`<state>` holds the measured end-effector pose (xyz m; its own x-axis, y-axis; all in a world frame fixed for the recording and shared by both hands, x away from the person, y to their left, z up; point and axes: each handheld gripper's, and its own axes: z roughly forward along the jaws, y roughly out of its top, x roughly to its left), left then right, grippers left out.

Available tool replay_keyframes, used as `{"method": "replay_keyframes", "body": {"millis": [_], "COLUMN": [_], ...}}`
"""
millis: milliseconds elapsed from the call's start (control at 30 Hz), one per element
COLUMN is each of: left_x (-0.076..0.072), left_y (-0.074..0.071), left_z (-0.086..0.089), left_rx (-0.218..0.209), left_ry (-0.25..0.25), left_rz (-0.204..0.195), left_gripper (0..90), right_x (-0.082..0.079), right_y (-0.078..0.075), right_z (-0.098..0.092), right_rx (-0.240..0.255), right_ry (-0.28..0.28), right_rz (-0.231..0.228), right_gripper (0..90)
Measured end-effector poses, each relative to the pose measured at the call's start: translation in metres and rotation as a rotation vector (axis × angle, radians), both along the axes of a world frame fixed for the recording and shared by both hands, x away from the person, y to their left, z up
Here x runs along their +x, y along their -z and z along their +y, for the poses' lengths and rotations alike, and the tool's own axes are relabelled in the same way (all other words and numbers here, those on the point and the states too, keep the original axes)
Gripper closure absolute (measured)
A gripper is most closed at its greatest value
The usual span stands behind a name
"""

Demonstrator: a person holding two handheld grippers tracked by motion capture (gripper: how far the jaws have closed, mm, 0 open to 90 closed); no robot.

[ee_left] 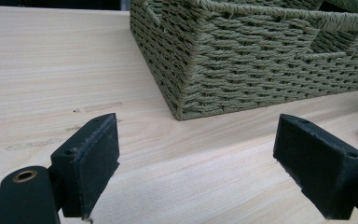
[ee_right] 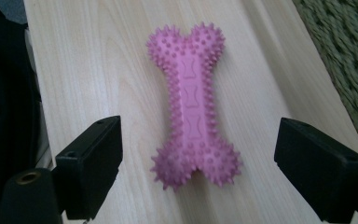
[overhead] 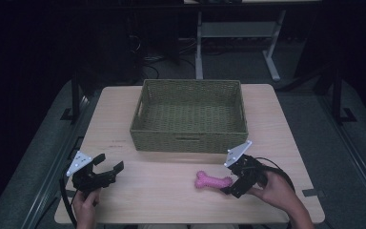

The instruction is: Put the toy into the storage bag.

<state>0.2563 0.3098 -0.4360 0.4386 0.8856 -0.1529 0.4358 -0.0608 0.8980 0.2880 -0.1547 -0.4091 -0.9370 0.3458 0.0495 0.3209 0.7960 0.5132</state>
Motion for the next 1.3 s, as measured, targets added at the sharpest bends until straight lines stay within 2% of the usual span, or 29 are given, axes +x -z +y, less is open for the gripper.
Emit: {"method": "replay_keyframes", "body": {"millis": [200,267,400,567,733,1100,1300], "left_x": [0.0,0.0,0.0,0.0,0.0,0.0,0.001], "left_y": [0.0,0.0,0.0,0.0,0.0,0.0,0.0], "left_z": [0.001,0.001,0.001,0.001,0.001,0.001,0.001], "left_rx": [-0.004,-0.007,-0.01,-0.006,-0.008,-0.014,-0.016], "left_ry": [-0.003,-0.006,-0.002,0.001,0.001,-0.001,0.0], "left_rz": [-0.002,-0.002,-0.002,-0.003,-0.002,-0.001,-0.001], "left_gripper": [13.8,13.8,13.8,13.8,13.8,13.8,13.8], "right_x": [0.005,0.007,0.01,0.013,0.014,0.016,0.017], "right_y": [-0.001,0.001,0.004,0.008,0.013,0.023,0.027], "right_z": [0.016,0.02,0.029,0.036,0.041,0.05,0.053], "right_rx": [-0.023,-0.046,-0.079,-0.112,-0.142,-0.208,-0.234], "right_ry": [-0.038,-0.044,-0.069,-0.072,-0.097,-0.113,-0.133], "right_rz": [0.005,0.01,0.012,0.023,0.027,0.028,0.024], "right_gripper": [15.5,15.8,20.3,23.5,30.6,47.6,51.3]}}
